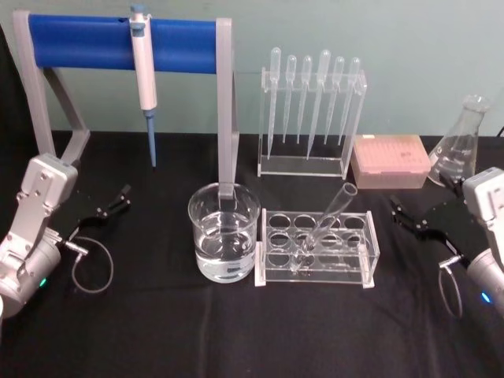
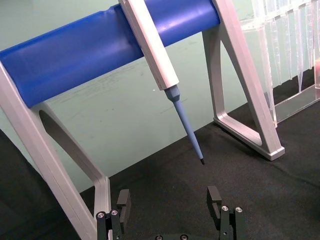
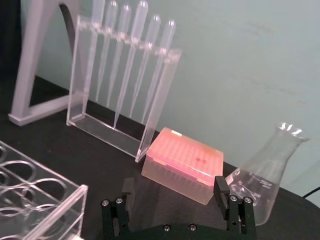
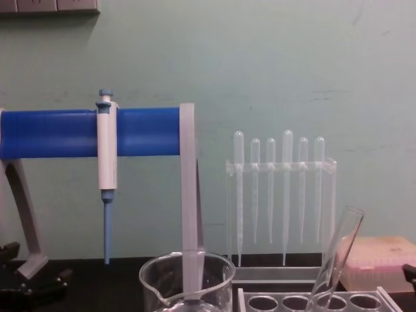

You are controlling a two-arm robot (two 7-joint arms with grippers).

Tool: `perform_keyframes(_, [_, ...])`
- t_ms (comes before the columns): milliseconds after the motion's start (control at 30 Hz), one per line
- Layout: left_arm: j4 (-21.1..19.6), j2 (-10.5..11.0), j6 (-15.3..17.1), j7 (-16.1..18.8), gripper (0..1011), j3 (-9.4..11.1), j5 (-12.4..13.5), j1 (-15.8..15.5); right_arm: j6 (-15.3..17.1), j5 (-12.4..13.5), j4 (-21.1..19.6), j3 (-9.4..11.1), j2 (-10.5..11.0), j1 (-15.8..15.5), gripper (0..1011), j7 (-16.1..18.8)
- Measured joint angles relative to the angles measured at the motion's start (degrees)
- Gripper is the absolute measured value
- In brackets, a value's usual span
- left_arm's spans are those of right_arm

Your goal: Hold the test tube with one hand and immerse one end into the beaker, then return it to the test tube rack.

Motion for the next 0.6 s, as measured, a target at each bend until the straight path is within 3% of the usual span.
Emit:
perform_keyframes(167, [0.0,0.0,0.0,0.0,1000,0.0,0.0,0.0,0.2,0.0,-5.9,1.8,1.8,-4.7,1002,-1.2])
perform_keyframes(333, [0.0,0.0,0.0,0.0,1000,0.0,0.0,0.0,2.7,1.2,-14.7,4.0,4.8,-11.1,1002,-1.2])
perform_keyframes(467, [0.0,0.0,0.0,0.0,1000,0.0,0.0,0.0,1.9,3.8,-17.5,4.2,5.4,-12.8,1002,2.5])
perform_keyframes(600, [0.0,0.0,0.0,0.0,1000,0.0,0.0,0.0,0.7,5.9,-17.3,3.0,4.4,-12.3,1002,6.7])
